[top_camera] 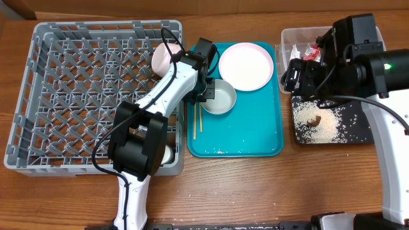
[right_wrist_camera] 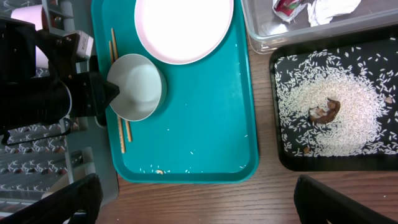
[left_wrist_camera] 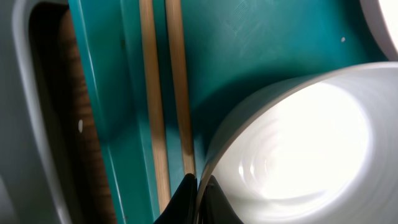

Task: Sort waste into correct bins and load items into the dishwasher
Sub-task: 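Reach the left gripper to the small grey bowl and grasp its rim, then carry the grey bowl into the rack and release it on its side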

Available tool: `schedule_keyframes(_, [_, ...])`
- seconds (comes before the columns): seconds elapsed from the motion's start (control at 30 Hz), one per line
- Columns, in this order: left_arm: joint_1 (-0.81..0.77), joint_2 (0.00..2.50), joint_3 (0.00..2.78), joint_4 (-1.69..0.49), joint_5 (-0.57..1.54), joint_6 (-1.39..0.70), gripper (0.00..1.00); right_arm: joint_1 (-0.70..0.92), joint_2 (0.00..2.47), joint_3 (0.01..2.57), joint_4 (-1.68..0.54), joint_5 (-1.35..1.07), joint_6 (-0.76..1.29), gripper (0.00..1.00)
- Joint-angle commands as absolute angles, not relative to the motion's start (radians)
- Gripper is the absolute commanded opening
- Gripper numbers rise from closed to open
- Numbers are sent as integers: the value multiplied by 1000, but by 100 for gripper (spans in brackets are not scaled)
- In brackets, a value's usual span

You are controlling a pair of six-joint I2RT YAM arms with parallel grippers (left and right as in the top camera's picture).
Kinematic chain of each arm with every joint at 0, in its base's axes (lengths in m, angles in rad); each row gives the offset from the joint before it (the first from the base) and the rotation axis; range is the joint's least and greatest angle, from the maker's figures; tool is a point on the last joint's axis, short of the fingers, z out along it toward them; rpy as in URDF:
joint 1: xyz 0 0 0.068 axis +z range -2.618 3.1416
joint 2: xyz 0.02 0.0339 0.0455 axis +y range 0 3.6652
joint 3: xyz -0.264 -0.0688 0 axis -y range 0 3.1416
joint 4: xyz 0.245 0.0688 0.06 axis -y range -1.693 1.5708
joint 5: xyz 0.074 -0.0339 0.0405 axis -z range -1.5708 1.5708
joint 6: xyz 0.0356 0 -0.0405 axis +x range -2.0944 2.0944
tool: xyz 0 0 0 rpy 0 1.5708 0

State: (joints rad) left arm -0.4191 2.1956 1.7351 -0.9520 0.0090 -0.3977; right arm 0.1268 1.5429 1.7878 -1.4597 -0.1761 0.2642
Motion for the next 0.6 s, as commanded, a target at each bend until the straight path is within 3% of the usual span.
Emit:
schedule_keyframes(0.0, [-426, 2182, 1770, -988, -3, -408, 4, 128, 1530, 1800, -1457, -172, 261, 100])
schedule_keyframes(0.33, [-423, 1942, 1935, -1273, -165, -397, 4, 128, 1530, 1800, -1457, -172, 261, 100])
schedule_keyframes(0.57, [-416, 1772, 1935, -1497, -488, -454, 4, 128, 1530, 1800, -1457, -172, 260, 100])
